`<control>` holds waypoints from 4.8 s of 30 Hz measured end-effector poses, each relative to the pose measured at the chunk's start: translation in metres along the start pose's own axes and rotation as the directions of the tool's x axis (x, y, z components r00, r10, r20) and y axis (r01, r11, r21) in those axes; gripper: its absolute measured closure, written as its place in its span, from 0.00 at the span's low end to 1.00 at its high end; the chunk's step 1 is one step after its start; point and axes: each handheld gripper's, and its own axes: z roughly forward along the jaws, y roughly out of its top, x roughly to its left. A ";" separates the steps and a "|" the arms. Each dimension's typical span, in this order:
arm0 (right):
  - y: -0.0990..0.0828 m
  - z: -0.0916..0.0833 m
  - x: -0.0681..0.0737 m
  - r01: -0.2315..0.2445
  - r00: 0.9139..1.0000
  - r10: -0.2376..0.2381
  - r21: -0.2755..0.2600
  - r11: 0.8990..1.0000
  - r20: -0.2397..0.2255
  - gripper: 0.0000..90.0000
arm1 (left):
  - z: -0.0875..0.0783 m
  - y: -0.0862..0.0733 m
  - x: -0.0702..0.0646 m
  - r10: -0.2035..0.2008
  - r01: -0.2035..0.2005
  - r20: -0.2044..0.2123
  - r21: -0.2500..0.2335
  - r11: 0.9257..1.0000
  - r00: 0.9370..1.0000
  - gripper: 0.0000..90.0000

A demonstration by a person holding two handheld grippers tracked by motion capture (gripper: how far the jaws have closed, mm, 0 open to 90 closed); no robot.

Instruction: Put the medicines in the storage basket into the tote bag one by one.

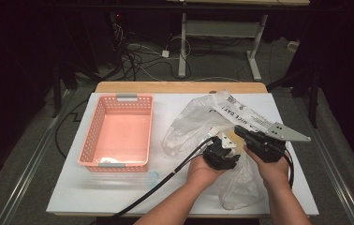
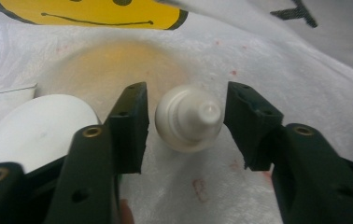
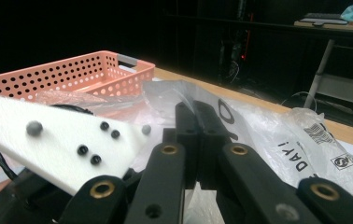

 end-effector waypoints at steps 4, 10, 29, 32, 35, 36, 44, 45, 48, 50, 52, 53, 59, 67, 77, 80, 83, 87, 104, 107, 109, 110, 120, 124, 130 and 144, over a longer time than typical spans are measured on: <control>0.000 0.000 0.000 0.000 1.000 0.000 0.001 1.000 0.000 1.00 | -0.010 -0.004 0.000 -0.009 0.009 0.014 -0.016 1.000 1.000 0.48; -0.001 0.001 0.001 0.004 1.000 -0.004 0.005 1.000 0.002 1.00 | -0.030 -0.017 0.002 -0.025 0.026 0.021 -0.044 0.999 0.999 0.47; -0.002 0.004 0.003 0.010 1.000 -0.010 0.021 1.000 0.004 1.00 | -0.080 -0.097 0.008 -0.006 0.010 -0.044 0.103 0.995 0.999 0.33; -0.003 0.005 0.003 0.016 1.000 -0.016 0.023 1.000 0.004 1.00 | -0.078 -0.096 0.010 -0.029 0.035 -0.064 0.099 0.994 0.998 0.28; -0.003 0.005 0.004 0.017 1.000 -0.017 0.030 0.999 0.002 1.00 | -0.071 -0.092 0.012 -0.040 0.049 -0.062 0.147 0.988 0.997 0.25; -0.003 0.006 0.004 0.016 1.000 -0.016 0.030 0.999 0.003 1.00 | -0.069 -0.091 0.010 -0.024 0.035 -0.074 0.154 0.987 0.997 0.24; -0.006 0.010 0.006 0.010 1.000 -0.010 0.045 0.999 -0.003 1.00 | -0.065 -0.088 0.010 -0.019 0.029 -0.069 0.144 0.989 0.997 0.41; -0.006 0.010 0.006 0.013 1.000 -0.013 0.047 0.999 -0.005 1.00 | -0.065 -0.088 0.009 -0.011 0.021 -0.069 0.142 0.990 0.998 0.47; -0.006 0.012 0.008 0.012 1.000 -0.012 0.049 0.999 -0.007 1.00 | -0.065 -0.088 0.009 -0.006 0.015 -0.071 0.125 0.992 0.997 0.62; -0.007 0.012 0.009 0.010 1.000 -0.010 0.049 0.999 -0.011 1.00 | -0.064 -0.087 0.011 -0.014 0.023 -0.073 0.122 0.992 0.997 0.81; -0.007 0.012 0.009 0.008 1.000 -0.007 0.049 0.999 -0.011 1.00 | -0.064 -0.087 0.011 -0.007 0.016 -0.078 0.125 0.992 0.997 0.91; -0.007 0.011 0.009 0.008 1.000 -0.007 0.048 0.999 -0.011 1.00 | -0.063 -0.087 0.010 0.001 0.009 -0.084 0.125 0.992 0.996 0.95; -0.008 0.008 0.005 -0.012 1.000 0.012 0.038 0.999 -0.005 1.00 | -0.066 -0.088 0.016 -0.044 0.049 -0.044 0.111 0.993 0.998 0.99; -0.006 0.004 0.002 -0.014 1.000 0.014 0.016 1.000 0.004 1.00 | -0.080 -0.097 0.014 -0.029 0.028 -0.030 -0.035 0.999 0.999 0.99; -0.003 0.003 0.006 -0.009 1.000 0.009 -0.001 1.000 0.015 1.00 | -0.088 -0.101 0.011 0.014 -0.018 -0.028 -0.129 0.991 1.000 0.99; -0.004 0.003 0.007 -0.003 1.000 0.004 -0.004 1.000 0.017 1.00 | -0.091 -0.100 0.010 0.015 -0.020 -0.034 -0.160 0.987 0.999 0.99; -0.004 0.005 0.007 -0.009 1.000 0.009 -0.003 1.000 0.017 1.00 | -0.097 -0.097 0.009 0.013 -0.020 -0.037 -0.193 0.981 0.999 0.99; -0.005 0.008 0.007 -0.009 1.000 0.009 0.004 1.000 0.028 1.00 | -0.107 -0.091 0.011 0.020 -0.032 -0.053 -0.228 0.973 0.998 0.99; -0.007 0.005 0.009 -0.001 1.000 0.000 0.010 1.000 0.024 1.00 | -0.074 -0.095 0.019 -0.025 0.038 -0.078 0.159 0.987 0.997 0.21; -0.009 0.006 0.009 -0.002 1.000 0.002 0.015 1.000 0.023 1.00 | -0.075 -0.096 0.015 0.031 -0.025 -0.047 0.127 0.992 0.998 0.54; -0.009 0.006 0.010 -0.001 1.000 0.001 0.020 1.000 0.022 1.00 | -0.075 -0.097 0.010 0.093 -0.090 -0.017 0.125 0.988 0.996 0.79; -0.009 0.006 0.010 0.001 1.000 -0.002 0.020 1.000 0.021 1.00 | -0.075 -0.096 0.010 0.094 -0.091 -0.012 0.120 0.989 0.996 0.86; -0.012 0.002 0.009 -0.003 1.000 0.002 0.022 1.000 0.031 1.00 | -0.081 -0.100 0.009 0.087 -0.083 -0.045 0.076 0.994 0.995 0.98; -0.012 -0.002 0.008 -0.010 0.999 0.009 0.015 1.000 0.039 1.00 | -0.088 -0.102 0.009 0.074 -0.074 -0.063 0.003 0.997 0.995 0.98; -0.010 -0.005 0.008 -0.005 0.999 0.005 0.000 1.000 0.047 1.00 | -0.094 -0.100 0.005 0.097 -0.104 -0.090 -0.078 0.991 0.991 0.98; -0.004 -0.008 0.005 -0.016 0.998 0.018 -0.034 0.999 0.066 1.00 | -0.129 -0.071 0.006 0.116 -0.148 -0.146 -0.236 0.960 0.982 0.98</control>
